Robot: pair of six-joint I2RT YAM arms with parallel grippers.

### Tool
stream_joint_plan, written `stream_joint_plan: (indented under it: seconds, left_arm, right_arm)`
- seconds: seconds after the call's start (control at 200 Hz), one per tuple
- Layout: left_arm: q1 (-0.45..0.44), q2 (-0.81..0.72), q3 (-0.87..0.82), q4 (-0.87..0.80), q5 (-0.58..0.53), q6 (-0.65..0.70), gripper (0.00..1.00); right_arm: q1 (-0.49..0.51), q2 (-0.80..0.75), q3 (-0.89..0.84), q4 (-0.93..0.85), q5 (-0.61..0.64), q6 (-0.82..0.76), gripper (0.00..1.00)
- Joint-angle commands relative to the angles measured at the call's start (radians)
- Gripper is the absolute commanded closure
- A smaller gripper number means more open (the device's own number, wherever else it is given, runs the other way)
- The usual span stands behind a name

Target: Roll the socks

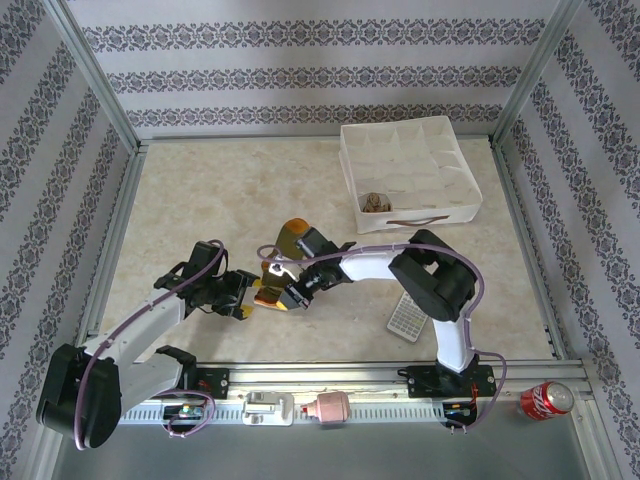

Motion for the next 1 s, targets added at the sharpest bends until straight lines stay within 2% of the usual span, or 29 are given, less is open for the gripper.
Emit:
stream_joint_plan:
  seconds: [0.0,0.225,0.41,0.565,0.669,0.689,0.754,0.819,0.939,0.999]
  left_arm:
    - [-0.023,-0.001,-0.023,0.040,-0.003,-0.024,0.40]
    - [-0.091,0.139,-0.009,0.179,-0.021,-0.073,0.38]
    - [-0.126,0.223,-0.008,0.230,-0.064,-0.115,0.45]
    - [-0.135,0.258,-0.001,0.121,-0.078,-0.111,0.76]
    - [-0.134,0.242,-0.033,0.067,-0.069,-0.119,0.97]
    - [-0.135,0.235,-0.041,0.059,-0.069,-0.120,1.00]
    - [-0.134,0.213,-0.062,0.033,-0.067,-0.126,1.00]
    - [-0.131,0.190,-0.082,0.019,-0.055,-0.136,1.00]
    - [-0.127,0.162,-0.094,-0.006,-0.029,-0.135,1.00]
    - [-0.125,0.153,-0.090,-0.027,-0.024,-0.127,1.00]
  right_arm:
    - [-0.023,0.055,-0.006,-0.061,-0.096,0.082,1.00]
    - [-0.061,0.093,-0.001,-0.054,-0.178,0.133,1.00]
    - [-0.069,0.107,0.013,-0.054,-0.201,0.155,1.00]
    - [-0.067,0.096,0.011,-0.058,-0.187,0.138,1.00]
    - [-0.057,0.038,-0.017,-0.055,-0.128,0.069,1.00]
    - [-0.052,0.013,-0.032,-0.043,-0.108,0.053,0.95]
    - [-0.034,-0.083,-0.099,0.025,-0.029,-0.005,0.77]
    - [0.000,-0.201,-0.177,0.082,0.111,-0.098,0.59]
    - [0.103,-0.369,-0.302,0.163,0.364,-0.295,0.43]
    - [0.156,-0.390,-0.306,0.144,0.455,-0.357,0.41]
